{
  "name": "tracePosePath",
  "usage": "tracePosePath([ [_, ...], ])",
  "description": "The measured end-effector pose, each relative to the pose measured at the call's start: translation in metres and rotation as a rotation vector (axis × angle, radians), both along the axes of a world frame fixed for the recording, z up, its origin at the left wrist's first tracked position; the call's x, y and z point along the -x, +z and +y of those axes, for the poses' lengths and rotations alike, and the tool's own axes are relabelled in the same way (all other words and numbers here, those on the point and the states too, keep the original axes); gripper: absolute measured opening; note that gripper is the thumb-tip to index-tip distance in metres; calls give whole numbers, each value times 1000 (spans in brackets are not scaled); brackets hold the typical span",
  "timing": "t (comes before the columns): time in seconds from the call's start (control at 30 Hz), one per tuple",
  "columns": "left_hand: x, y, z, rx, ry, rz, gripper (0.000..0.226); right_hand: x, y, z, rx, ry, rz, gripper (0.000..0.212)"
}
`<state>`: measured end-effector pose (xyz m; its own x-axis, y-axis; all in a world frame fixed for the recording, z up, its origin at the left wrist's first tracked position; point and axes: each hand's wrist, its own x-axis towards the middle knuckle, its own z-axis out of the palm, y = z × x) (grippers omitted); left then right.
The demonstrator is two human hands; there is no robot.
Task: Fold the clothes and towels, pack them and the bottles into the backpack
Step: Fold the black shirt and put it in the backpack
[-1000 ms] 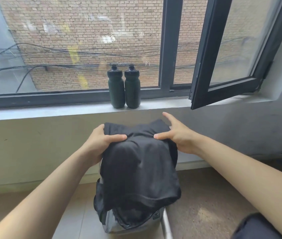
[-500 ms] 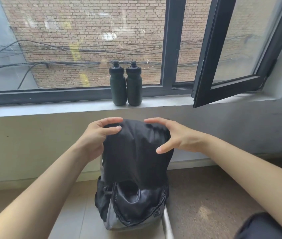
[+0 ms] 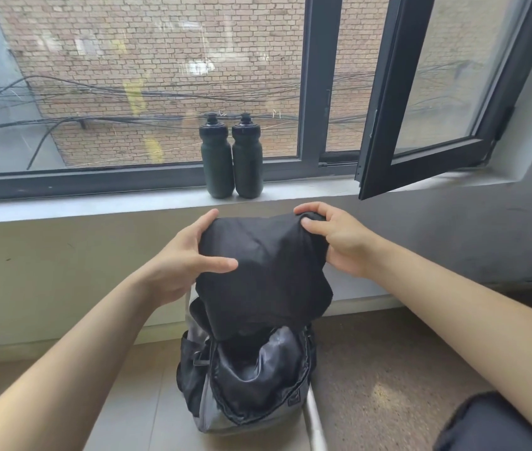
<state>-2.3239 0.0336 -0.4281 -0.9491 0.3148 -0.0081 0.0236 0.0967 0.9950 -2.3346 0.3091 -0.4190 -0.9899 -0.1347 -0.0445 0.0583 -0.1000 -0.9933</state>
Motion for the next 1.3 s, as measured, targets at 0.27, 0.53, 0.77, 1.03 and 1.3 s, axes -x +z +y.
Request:
tracePosePath([
  [0.27,-6,9,6,-115,117,-93,48,-4,1,10,-114,-18,-82,62],
  [0.53,-5,4,9,475,174,290,82,-12,-1,4,-666,126,320,70],
  [0.77,-11,2,15,924,322,620,24,-6,-5,-2,-1016,88,436,35],
  [1.03,2,-6,3,665,243,354,22,2,-12,14,-731,87,215,15],
  [1.3,5,-18,14,343,345,190,32,6,-21,14,-547,-3,127,23],
])
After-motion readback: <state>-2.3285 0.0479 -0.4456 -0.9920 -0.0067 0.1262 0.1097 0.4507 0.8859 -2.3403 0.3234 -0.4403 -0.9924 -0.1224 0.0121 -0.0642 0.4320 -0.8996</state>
